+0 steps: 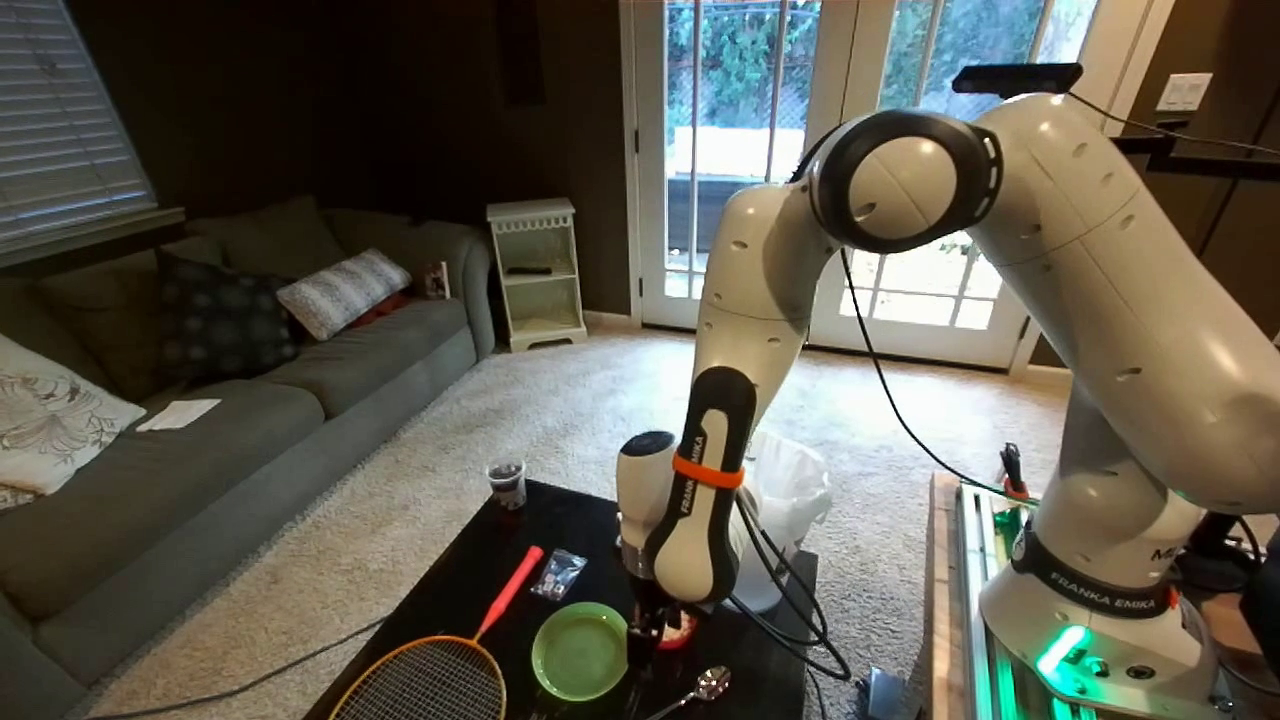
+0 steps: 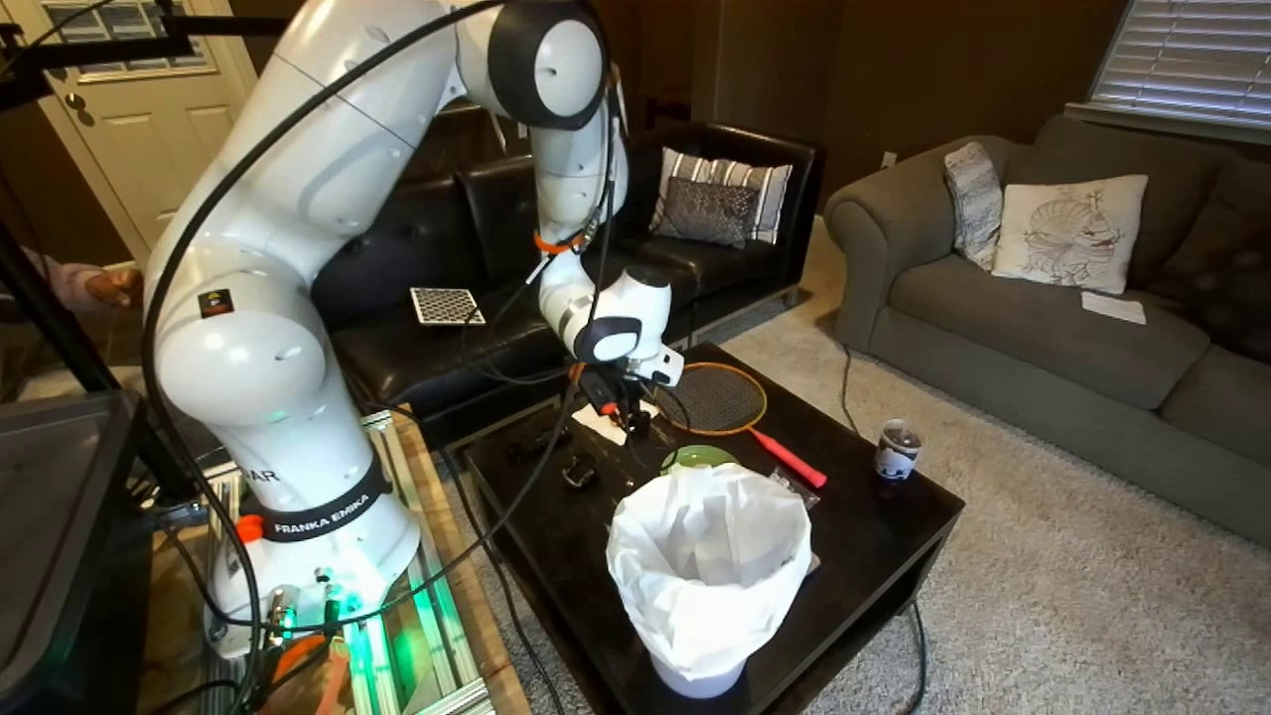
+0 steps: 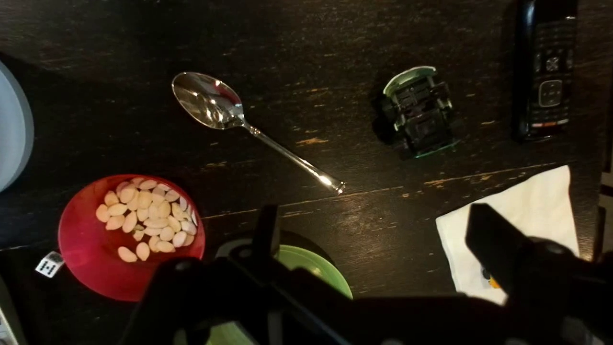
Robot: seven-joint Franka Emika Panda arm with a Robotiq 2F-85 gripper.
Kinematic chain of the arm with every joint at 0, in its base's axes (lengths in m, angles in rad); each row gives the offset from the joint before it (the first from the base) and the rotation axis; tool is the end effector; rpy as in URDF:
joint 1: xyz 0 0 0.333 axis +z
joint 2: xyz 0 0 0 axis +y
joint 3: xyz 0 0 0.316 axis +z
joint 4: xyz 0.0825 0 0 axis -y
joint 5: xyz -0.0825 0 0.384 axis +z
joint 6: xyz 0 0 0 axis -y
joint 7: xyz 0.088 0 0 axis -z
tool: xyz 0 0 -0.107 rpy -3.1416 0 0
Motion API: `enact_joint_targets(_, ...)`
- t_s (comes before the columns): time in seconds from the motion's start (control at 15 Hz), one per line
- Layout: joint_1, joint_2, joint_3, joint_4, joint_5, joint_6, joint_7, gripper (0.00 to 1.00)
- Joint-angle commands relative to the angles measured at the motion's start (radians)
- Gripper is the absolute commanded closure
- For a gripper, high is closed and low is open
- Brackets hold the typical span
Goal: Pour the contents of the pink bowl into the green bowl
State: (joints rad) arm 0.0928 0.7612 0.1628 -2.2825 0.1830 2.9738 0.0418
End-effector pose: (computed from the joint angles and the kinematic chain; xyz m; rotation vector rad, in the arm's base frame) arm 0.4633 0.1222 0.0215 -3.0125 0.0130 0.1354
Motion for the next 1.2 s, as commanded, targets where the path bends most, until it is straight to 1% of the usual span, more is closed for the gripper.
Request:
enact_joint_targets(0.0,-0.006,0.012,0.007,0.016,-0.019,-0.006,0.014,0.0)
enact_joint_targets(0.13,0.003,0.012,0.002,0.019,-0.007,-0.001,0.036,0.0)
enact_joint_targets(0.2,-0.018,0.022,0.009,0.03,0.035,0.019,0.082,0.0)
enact_joint_targets(0.33,-0.093,0.058,0.038,0.067,0.067,0.056,0.088,0.0)
enact_joint_targets(0.4,-0.119,0.074,0.045,0.085,0.08,0.071,0.096,0.0)
enact_joint_targets(0.6,-0.173,0.142,0.047,0.165,0.116,0.108,0.137,0.0)
enact_joint_targets(0.73,-0.178,0.2,0.032,0.226,0.14,0.141,0.186,0.0)
enact_joint_targets(0.87,-0.169,0.253,0.022,0.28,0.171,0.174,0.249,0.0)
enact_joint_targets(1.13,-0.088,0.328,-0.021,0.348,0.242,0.25,0.385,0.0)
